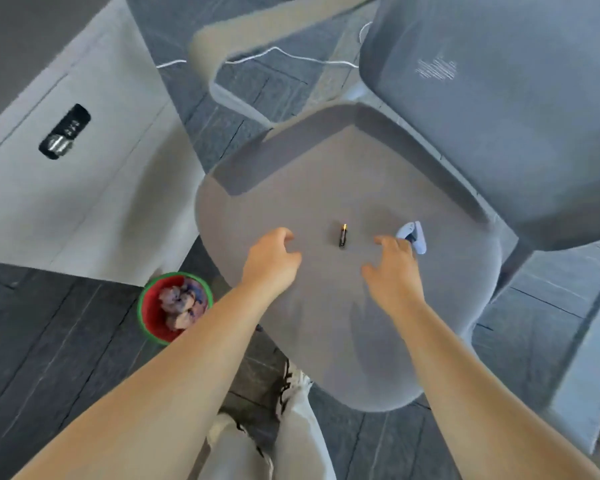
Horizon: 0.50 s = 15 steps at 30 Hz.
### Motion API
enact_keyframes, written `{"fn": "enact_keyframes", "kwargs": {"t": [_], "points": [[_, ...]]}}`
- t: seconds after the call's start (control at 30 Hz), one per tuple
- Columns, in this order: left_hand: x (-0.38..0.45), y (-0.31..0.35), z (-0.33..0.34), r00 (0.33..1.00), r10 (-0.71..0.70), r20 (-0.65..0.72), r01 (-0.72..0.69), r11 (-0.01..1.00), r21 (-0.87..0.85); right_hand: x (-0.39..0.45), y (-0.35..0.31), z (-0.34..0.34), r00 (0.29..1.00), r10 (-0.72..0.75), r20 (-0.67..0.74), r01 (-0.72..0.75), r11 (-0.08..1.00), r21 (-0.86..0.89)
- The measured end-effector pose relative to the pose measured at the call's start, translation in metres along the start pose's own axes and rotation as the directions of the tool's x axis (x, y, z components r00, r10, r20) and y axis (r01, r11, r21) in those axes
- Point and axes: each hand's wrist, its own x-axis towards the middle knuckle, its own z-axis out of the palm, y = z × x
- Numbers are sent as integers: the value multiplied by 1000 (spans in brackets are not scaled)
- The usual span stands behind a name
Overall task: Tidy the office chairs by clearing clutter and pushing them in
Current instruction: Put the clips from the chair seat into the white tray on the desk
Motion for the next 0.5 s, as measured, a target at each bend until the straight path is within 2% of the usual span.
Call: {"fn": "enact_keyframes", "kwargs": {"t": [0.13, 0.3, 0.37, 0.5], "points": [[36, 29, 52, 995, -43, 93, 36, 996, 83, 40, 37, -8, 989, 137, -59, -134, 990, 49], [82, 51, 93, 993, -80, 91, 70, 992, 107, 93, 62, -6, 956, 279, -84, -266, 954, 142], [93, 54, 103, 993, -87, 82, 72, 983, 167, 108, 67, -1, 950, 304, -71, -289, 943, 164], [106, 53, 110, 995, -69, 68, 38, 926, 376, 121, 72, 9, 948, 312, -61, -309, 950, 47]]}}
